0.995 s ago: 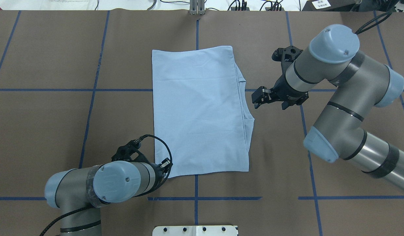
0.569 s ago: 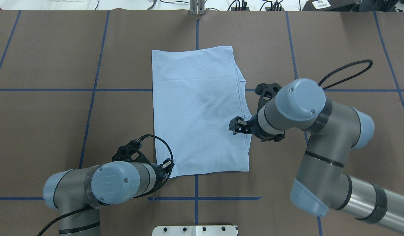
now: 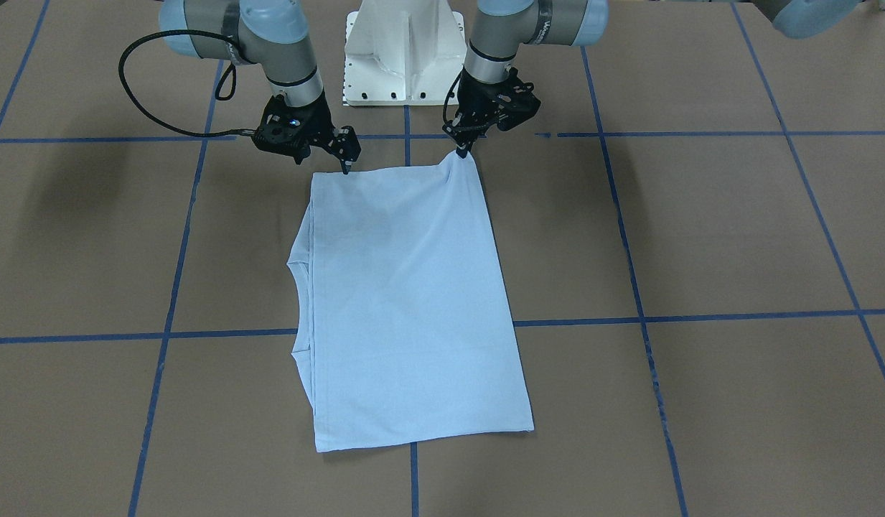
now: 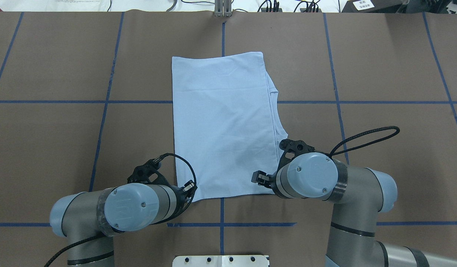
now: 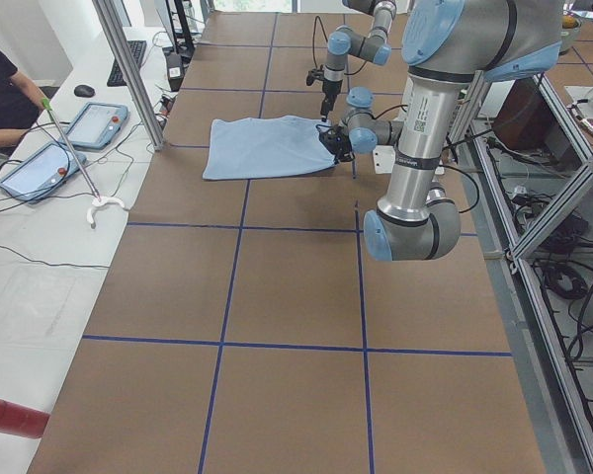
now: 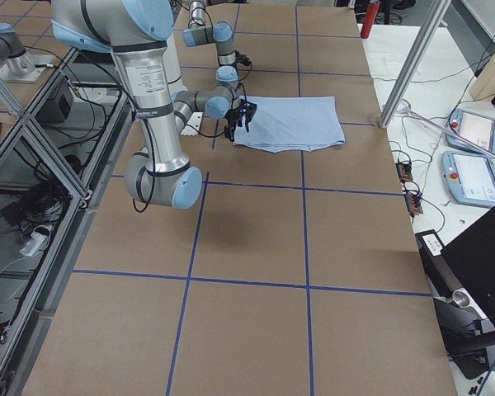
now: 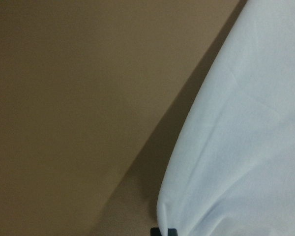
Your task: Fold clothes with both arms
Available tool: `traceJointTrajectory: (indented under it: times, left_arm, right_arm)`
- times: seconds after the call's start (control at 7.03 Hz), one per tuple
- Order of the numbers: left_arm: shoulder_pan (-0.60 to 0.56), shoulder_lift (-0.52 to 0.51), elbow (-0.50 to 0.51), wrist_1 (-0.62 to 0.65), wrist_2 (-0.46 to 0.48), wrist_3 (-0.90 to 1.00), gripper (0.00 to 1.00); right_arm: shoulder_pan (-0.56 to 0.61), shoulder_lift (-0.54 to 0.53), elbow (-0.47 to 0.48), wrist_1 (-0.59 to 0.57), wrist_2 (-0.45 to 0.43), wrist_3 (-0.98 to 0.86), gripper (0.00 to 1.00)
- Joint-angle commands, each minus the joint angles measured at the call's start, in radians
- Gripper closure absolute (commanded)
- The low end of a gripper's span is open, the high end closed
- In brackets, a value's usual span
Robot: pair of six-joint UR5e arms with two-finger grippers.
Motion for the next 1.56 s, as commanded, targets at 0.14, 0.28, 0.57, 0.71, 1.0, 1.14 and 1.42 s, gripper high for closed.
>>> traceJointTrajectory:
  times: [0.14, 0.28, 0.57, 0.71, 1.0, 1.14, 1.42]
  left_arm:
    - [0.001, -0.013, -0.003, 0.001, 0.0, 0.0, 1.0]
    - [0.001, -0.013, -0.005, 0.001, 0.0, 0.0, 1.0]
    - [0.001, -0.013, -0.005, 0.001, 0.0, 0.0, 1.0]
    - [0.001, -0.013, -0.005, 0.001, 0.0, 0.0, 1.0]
    - [0.001, -0.013, -0.005, 0.001, 0.0, 0.001, 1.0]
    - [0.001, -0.011, -0.005, 0.001, 0.0, 0.0, 1.0]
    - [-0.001, -0.01, -0.005, 0.001, 0.0, 0.001, 1.0]
  right_arm:
    - [0.0, 0.006, -0.06, 0.0, -0.013, -0.001, 0.0]
    - [0.0, 0.009, -0.062, 0.0, -0.013, 0.004, 0.0]
    - [0.005, 0.029, -0.064, -0.002, -0.013, 0.004, 0.0]
    - [0.005, 0.031, -0.067, -0.002, -0.013, 0.001, 0.0]
    - [0.003, 0.049, -0.102, 0.0, -0.013, 0.001, 0.0]
    - [0.003, 0.078, -0.138, 0.0, -0.013, 0.001, 0.0]
    - [0.006, 0.081, -0.134, 0.001, -0.012, 0.005, 0.0]
